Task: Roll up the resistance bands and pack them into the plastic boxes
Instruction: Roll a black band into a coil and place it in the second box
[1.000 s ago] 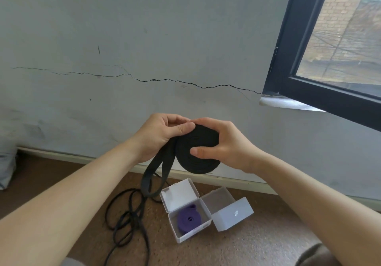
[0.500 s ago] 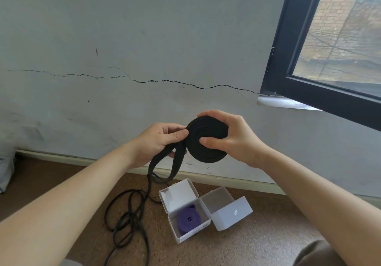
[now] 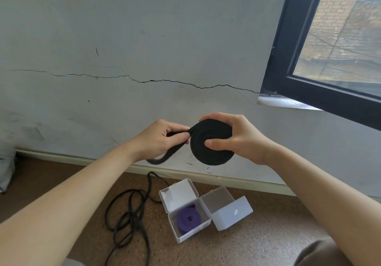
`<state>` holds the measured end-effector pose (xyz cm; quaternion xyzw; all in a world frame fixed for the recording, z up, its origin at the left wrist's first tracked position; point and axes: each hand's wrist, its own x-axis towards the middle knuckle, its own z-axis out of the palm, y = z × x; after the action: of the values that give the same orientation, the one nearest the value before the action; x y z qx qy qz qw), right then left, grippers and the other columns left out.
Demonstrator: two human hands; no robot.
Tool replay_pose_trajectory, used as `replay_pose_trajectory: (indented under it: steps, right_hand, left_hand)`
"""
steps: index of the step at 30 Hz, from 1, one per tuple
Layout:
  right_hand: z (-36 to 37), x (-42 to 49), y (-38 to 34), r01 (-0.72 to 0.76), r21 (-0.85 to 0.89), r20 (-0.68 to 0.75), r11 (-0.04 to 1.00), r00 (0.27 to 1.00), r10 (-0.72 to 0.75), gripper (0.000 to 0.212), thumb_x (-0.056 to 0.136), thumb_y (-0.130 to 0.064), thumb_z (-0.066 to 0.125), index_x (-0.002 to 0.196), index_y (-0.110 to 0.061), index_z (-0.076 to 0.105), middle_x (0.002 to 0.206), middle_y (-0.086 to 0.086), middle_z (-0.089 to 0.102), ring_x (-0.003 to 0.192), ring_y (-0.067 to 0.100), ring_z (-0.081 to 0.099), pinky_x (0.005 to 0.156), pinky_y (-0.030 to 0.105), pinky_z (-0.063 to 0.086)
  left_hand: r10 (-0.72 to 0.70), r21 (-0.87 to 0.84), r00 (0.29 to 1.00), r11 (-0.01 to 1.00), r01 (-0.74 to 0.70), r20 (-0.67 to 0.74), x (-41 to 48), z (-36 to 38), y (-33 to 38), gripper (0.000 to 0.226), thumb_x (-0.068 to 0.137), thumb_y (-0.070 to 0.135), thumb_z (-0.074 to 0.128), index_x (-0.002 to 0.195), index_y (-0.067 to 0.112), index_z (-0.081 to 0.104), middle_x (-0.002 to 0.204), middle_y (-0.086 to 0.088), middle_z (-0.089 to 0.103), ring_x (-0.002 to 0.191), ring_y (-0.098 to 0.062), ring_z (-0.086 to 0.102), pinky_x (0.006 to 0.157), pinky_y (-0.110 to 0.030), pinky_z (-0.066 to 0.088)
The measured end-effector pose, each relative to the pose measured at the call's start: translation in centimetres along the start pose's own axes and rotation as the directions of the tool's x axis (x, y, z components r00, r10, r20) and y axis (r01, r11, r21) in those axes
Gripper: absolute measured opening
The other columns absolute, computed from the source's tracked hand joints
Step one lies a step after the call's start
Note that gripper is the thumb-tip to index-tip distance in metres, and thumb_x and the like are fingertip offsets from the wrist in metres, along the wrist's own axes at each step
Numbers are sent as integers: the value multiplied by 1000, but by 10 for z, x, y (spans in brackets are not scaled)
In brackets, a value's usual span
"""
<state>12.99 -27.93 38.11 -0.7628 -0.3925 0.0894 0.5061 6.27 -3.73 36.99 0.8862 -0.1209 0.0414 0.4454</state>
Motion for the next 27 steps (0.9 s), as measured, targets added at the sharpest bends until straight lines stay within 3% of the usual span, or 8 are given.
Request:
replay_pose_trajectory:
  steps: [3, 5, 8, 11, 14, 18, 23, 27]
  right_hand:
    - [2, -1, -1, 24, 5, -43, 1000, 999, -23, 47, 85, -13, 82, 126, -28, 67, 111, -9, 71, 107, 6, 67, 74, 24, 59]
    - [3, -2, -1, 38, 16, -64, 999, 997, -37, 47, 84, -12, 82, 126, -27, 67, 110, -11, 71, 107, 6, 67, 74, 23, 58]
    - [5, -4, -1, 56, 4, -89, 998, 994, -55, 49, 84, -13, 83, 128, -27, 66, 113, -12, 70, 108, 7, 67, 74, 24, 59]
    - [7, -4, 0, 67, -14, -132, 998, 989, -69, 50, 83, -14, 83, 128, -29, 65, 115, -12, 69, 109, 7, 66, 76, 27, 61]
    - [12, -4, 1, 73, -18, -237, 997, 969, -75, 51, 83, -15, 83, 128, -29, 65, 112, -15, 70, 108, 3, 65, 82, 30, 62]
    - [24, -5, 4, 107, 0, -339, 994, 935, -101, 51, 83, -13, 83, 129, -26, 64, 113, -13, 70, 108, 5, 65, 84, 32, 63]
    - [42, -7, 7, 139, 31, -441, 990, 891, -112, 51, 86, -17, 81, 131, -27, 60, 116, -18, 67, 111, 2, 63, 86, 28, 61]
    - [43, -6, 5, 59, 90, -317, 994, 948, -27, 48, 90, -23, 77, 131, -32, 53, 117, -16, 64, 108, 3, 66, 81, 28, 62]
  left_hand:
    - [-49, -48, 998, 998, 51, 48, 1, 6, 2, 26, 106, 23, 50, 117, 28, 73, 91, 25, 72, 89, 8, 64, 75, -8, 45]
    - [-78, -132, 994, 987, 88, 76, -1, 7, 3, 30, 107, 26, 47, 103, 31, 77, 85, 22, 71, 84, 3, 62, 80, -15, 44]
    - [-90, -237, 987, 964, 120, 136, -4, 5, 0, 39, 106, 37, 43, 118, 19, 75, 118, 6, 75, 119, -11, 64, 108, -35, 38]
    - [-120, -394, 983, 904, 166, 140, -4, 11, -1, 46, 104, 38, 43, 130, 9, 67, 131, -11, 69, 128, -21, 60, 113, -47, 41]
    - [-138, -516, 985, 839, 172, 105, -3, 20, 3, 41, 108, 31, 41, 129, 6, 65, 128, -23, 67, 117, -34, 64, 102, -43, 55]
    - [-143, -602, 988, 784, 152, 63, -1, 29, 8, 37, 109, 28, 39, 130, 10, 64, 119, -22, 68, 110, -32, 65, 99, -49, 56]
    - [-131, -635, 991, 768, 89, -20, 1, 31, 12, 35, 109, 21, 41, 139, 16, 60, 125, -14, 71, 111, -26, 70, 83, -35, 61]
    - [-114, -562, 990, 826, 49, -80, 1, 22, 6, 34, 108, 16, 43, 135, 14, 63, 123, -14, 72, 115, -28, 69, 89, -36, 60]
